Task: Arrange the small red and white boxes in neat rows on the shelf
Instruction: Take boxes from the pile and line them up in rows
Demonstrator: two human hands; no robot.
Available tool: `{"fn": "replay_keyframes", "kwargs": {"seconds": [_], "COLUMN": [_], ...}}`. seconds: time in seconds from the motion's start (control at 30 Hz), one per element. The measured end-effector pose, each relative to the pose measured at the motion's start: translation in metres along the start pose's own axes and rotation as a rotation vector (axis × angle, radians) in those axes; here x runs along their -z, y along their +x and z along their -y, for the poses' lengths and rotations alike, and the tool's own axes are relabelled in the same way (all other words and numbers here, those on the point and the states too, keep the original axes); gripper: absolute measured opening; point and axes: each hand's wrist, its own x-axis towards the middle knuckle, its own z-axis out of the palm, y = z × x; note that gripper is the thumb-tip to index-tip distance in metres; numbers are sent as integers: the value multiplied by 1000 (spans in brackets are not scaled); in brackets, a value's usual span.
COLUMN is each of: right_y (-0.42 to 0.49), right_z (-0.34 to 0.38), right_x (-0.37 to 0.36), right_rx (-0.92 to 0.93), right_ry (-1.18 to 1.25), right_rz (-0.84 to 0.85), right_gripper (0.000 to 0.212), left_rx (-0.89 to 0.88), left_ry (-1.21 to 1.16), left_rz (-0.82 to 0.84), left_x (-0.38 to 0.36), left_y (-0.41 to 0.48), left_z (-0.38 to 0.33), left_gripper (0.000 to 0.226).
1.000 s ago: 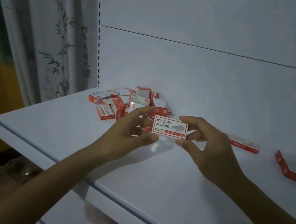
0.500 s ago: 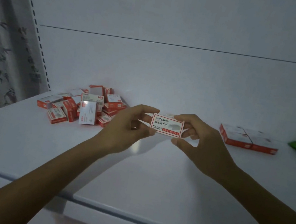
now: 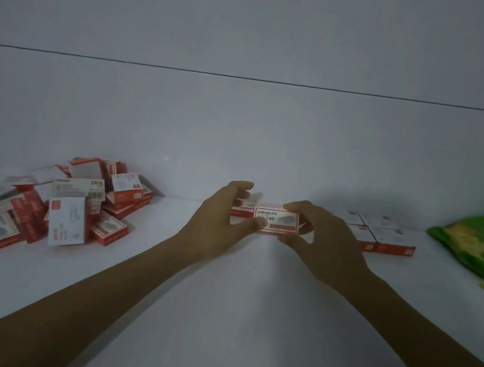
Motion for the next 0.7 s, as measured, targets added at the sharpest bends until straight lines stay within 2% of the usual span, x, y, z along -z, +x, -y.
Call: {"fn": "replay_keyframes", "kwargs": {"seconds": [0.07,0.23,0.4,0.47,0.53,0.7], "right_y": [0,-6,-10,-14,-15,-18], "right_z": [-3,-9,-2,3,6,7], "right_x": [-4,-15,-17,-21,-22,-20], "right_rx": [-7,-18,120,163,170,73], "right_ry": [-129,-255,-278,-301,-325,-271], "right_rz": [55,119,-36,42,101,74], "right_gripper": [44,50,31,33,40,34], "left_rx": [-6,-55,-175,-171,-183,-157], "left_ry": [83,242,367,395,410,466], "left_rz": [11,0,-29,-26,-6,64], "left_x": [-10,-27,-22,-22,-21,-24], "left_y": [7,10,2,-1,-2,-3], "left_z": [12,34,32,31,29,35], "left_gripper": [59,57,33,26,30,50]}}
